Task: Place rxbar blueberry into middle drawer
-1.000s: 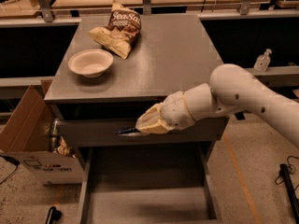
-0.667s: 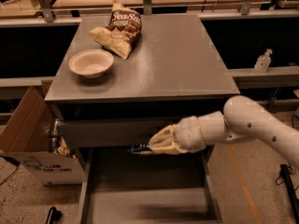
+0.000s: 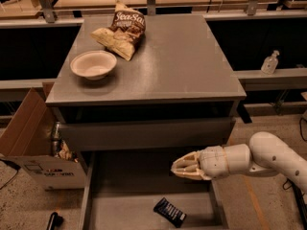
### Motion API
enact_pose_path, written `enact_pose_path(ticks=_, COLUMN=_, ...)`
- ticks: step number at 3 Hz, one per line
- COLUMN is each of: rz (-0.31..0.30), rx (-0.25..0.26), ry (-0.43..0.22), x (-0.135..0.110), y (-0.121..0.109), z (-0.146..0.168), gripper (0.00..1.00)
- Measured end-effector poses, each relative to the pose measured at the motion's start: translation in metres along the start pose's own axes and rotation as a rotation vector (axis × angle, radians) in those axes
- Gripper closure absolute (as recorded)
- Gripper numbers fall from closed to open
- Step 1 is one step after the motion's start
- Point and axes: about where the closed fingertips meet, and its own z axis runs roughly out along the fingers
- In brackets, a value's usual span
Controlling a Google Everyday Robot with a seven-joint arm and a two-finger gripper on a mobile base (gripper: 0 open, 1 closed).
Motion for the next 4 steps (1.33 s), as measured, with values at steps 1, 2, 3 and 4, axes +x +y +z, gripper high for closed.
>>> enact_pose_path(ticks=1, rz=0.000, rx=-0.001, ry=-0.001, x=-0.0002, y=0.0002, z=0.0007, gripper=0.98)
enact_pose_path(ticks=2, rz=-0.001, rx=-0.005, ry=-0.002, x=-0.0007, y=0.0006, z=0.0024, gripper=0.74)
enact_pose_path(ticks=3, rz=-0.001, rx=-0.010, ry=-0.004, x=-0.0014, y=0.0013, z=0.0047, gripper=0.43)
enact_pose_path(ticks=4, rz=-0.002, rx=-0.013, ry=-0.006, x=-0.0018, y=0.0017, z=0.0062, gripper=0.21)
